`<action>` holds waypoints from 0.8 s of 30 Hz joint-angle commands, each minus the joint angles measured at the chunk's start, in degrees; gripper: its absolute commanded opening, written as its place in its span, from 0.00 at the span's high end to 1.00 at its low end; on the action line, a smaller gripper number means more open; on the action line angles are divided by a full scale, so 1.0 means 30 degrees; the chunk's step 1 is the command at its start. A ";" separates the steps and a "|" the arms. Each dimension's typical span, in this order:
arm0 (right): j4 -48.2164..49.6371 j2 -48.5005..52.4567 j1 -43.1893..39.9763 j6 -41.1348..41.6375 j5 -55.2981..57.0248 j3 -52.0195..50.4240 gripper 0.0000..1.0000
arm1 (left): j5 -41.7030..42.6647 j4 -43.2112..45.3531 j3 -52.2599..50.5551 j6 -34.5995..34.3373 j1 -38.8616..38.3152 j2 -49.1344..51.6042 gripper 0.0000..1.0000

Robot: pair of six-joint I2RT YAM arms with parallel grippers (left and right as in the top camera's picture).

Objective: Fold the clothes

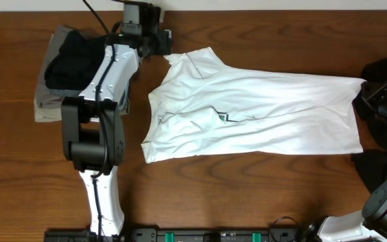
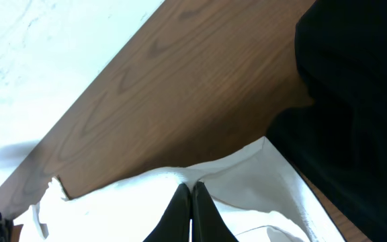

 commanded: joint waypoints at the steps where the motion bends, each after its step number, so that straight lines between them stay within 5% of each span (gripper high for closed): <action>1: -0.0109 -0.0291 -0.0160 -0.0233 0.0073 -0.0029 0.99 | 0.0576 0.0379 0.0248 -0.0816 -0.0648 0.0568 0.39; 14: -0.0714 -0.0284 -0.0160 -0.0233 0.0080 -0.0029 0.99 | 0.1224 0.5690 0.0248 -0.0612 -0.2645 0.3016 0.39; 24: -0.1311 -0.0284 -0.0160 -0.0233 0.0073 -0.0029 0.99 | 0.1188 0.6411 0.0248 -0.0889 -0.3381 0.4962 0.40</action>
